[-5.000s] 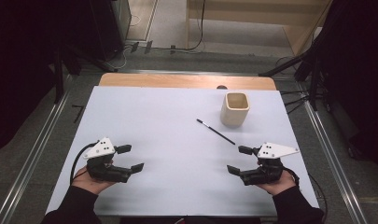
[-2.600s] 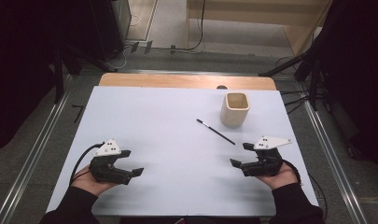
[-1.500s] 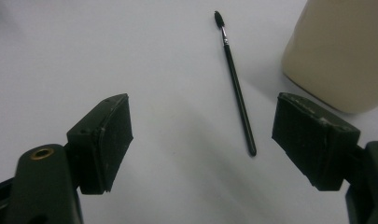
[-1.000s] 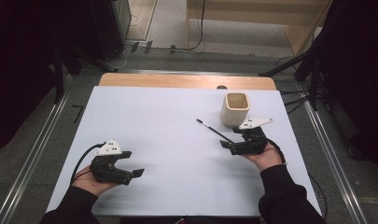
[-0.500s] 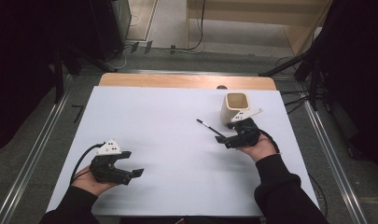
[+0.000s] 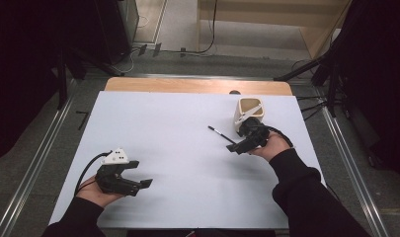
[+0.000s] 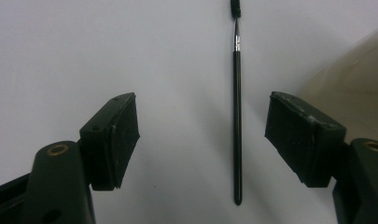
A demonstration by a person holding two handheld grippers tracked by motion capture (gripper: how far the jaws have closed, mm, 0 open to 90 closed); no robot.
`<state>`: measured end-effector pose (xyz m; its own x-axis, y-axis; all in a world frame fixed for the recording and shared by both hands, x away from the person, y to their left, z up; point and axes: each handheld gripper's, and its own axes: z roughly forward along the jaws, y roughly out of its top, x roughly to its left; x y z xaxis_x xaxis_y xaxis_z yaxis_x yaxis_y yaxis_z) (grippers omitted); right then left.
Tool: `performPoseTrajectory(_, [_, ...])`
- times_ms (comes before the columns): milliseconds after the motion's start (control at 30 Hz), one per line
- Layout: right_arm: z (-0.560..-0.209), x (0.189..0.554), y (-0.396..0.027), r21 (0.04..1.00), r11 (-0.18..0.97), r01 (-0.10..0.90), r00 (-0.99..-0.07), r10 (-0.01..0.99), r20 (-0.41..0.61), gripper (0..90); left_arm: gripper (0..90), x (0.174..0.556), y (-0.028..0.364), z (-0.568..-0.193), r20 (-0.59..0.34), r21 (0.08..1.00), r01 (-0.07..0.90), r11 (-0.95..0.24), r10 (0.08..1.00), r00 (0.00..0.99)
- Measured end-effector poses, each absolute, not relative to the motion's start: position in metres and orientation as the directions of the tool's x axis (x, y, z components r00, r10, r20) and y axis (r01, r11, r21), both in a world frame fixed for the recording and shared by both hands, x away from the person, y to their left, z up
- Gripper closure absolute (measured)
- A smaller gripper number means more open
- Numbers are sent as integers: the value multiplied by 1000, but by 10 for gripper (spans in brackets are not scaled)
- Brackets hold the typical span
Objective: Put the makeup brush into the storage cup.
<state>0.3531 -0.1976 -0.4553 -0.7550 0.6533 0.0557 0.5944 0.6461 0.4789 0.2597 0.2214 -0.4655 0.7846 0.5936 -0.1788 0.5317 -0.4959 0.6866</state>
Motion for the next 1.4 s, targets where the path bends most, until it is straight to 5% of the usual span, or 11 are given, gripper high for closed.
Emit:
performPoseTrajectory(567, [-452,371,-192,303,735,606,-780,624,48,253,166,260,221,-466,-180,681,535,-499,595,783])
performPoseTrajectory(667, [-452,374,-191,284,743,606,-783,620,51,158,167,260,221,-466,-180,680,536,-501,594,784])
performPoseTrajectory(1400, [-462,384,-192,186,766,615,-784,621,32,265,167,261,222,-466,-184,678,541,-497,598,780])
